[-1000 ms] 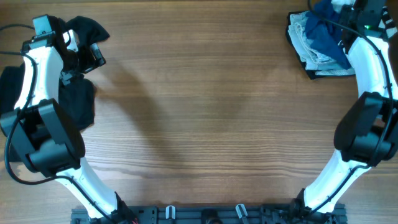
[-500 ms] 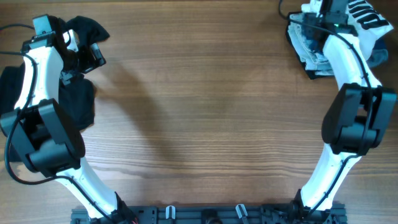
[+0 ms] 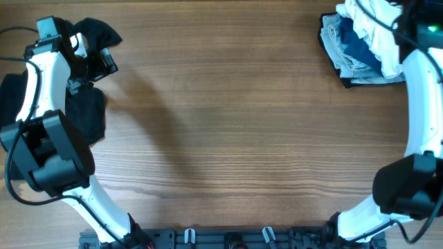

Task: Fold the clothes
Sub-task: 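Release the bundle on the stack and press it down with the right gripper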

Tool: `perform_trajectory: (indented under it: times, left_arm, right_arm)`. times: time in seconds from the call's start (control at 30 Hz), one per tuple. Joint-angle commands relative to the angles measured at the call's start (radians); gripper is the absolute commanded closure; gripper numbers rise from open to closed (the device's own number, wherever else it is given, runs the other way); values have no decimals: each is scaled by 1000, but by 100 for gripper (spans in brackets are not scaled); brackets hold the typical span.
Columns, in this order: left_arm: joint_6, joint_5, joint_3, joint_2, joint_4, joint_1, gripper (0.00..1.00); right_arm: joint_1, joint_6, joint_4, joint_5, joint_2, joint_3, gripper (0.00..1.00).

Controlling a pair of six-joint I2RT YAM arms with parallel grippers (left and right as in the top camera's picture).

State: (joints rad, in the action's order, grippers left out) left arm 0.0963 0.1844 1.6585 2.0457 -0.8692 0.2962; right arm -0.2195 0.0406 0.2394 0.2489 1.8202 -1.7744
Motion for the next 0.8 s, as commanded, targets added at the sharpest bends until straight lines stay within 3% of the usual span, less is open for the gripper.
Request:
perform_trajectory:
  times: [0.0,0.23,0.5,0.63,0.77]
  left_arm:
    - [18,13,10,13,3,-4,0]
    - [18,13,10,13,3,-5,0]
    - [18,13,10,13,2,-4,0]
    - [18,13,10,13,-5,-4,0]
    - [17,13,10,13,-6,-4,0]
  right_arm:
    - [-66,-70,-72,-68,147,11,0]
    - [-112,-111,-225,-129,406,11,0]
    - [-111,-124,-114,-277,682,11,0]
    - [-111,-126,-46,-284,685,11,0]
    - [-112,-118,-35,-284,568,11,0]
